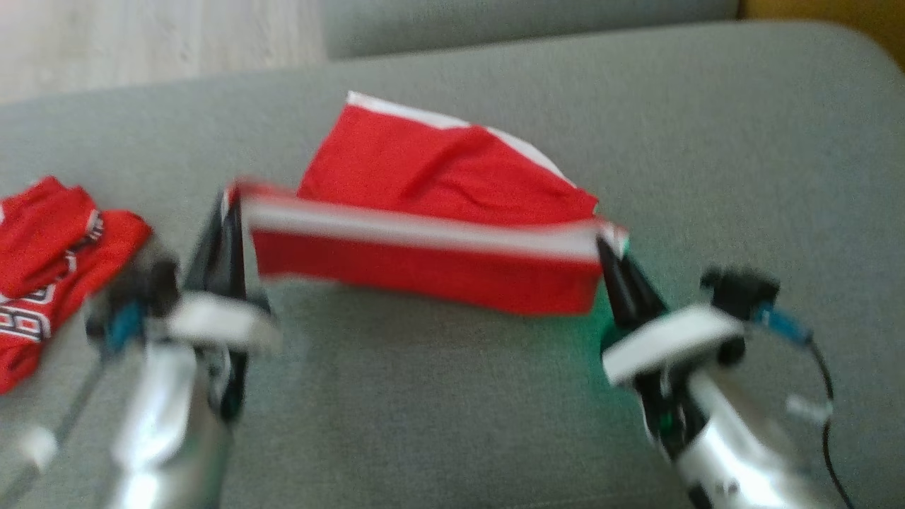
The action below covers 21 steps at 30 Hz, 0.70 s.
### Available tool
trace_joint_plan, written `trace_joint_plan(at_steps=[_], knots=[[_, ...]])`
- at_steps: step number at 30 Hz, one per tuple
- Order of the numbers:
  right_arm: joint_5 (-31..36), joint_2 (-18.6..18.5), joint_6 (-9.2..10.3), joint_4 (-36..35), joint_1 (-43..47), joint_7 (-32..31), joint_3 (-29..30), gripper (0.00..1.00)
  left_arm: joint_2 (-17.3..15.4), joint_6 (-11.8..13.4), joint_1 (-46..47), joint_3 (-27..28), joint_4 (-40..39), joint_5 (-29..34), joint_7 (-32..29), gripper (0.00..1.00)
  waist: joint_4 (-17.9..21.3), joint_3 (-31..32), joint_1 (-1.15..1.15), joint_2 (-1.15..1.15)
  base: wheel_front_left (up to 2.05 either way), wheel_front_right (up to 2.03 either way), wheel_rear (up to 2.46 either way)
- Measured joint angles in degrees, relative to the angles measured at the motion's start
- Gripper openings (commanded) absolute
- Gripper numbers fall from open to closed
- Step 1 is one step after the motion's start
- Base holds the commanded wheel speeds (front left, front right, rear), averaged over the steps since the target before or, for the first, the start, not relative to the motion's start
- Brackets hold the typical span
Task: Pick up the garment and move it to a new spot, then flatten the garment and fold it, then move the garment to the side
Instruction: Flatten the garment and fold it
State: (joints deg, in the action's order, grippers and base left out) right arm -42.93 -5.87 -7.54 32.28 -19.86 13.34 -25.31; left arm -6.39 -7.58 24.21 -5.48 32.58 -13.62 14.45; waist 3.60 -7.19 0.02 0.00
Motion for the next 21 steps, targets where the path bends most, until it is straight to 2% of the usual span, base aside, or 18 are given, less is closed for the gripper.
trace_joint_plan(at_steps=[3, 8, 12, 21], knots=[[-5.02, 0.8, 0.0, 0.58, -5.14, -2.66, 0.14, 0.0, -2.24, -0.01, 9.23, -3.78, 4.24, -1.2, -1.34, 0.0, 1.15, -2.97, 0.0, 0.0, 0.0, 0.0, 0.0], [-9.42, 1.69, 0.0, 2.8, -11.93, -5.35, -1.51, 0.0, -5.77, -0.01, 20.2, -9.5, 11.26, -4.28, -3.97, 0.0, 3.6, -8.0, 0.0, 0.0, 0.0, 0.0, 0.0], [-10.61, 1.74, 0.0, 4.41, -16.57, -4.61, -4.1, 0.0, -7.76, -0.01, 26.7, -13.32, 15.8, -5.88, -4.85, 0.0, 5.63, -11.95, 0.0, -0.01, 0.0, 0.0, 0.0], [-16.47, 1.78, 0.0, 5.59, -22.53, -0.55, -10.0, 0.0, -9.31, -0.01, 35.95, -18.56, 22.81, -8.91, -4.53, 0.0, 9.13, -18.38, 0.0, -0.01, 0.0, 0.0, 0.0]])
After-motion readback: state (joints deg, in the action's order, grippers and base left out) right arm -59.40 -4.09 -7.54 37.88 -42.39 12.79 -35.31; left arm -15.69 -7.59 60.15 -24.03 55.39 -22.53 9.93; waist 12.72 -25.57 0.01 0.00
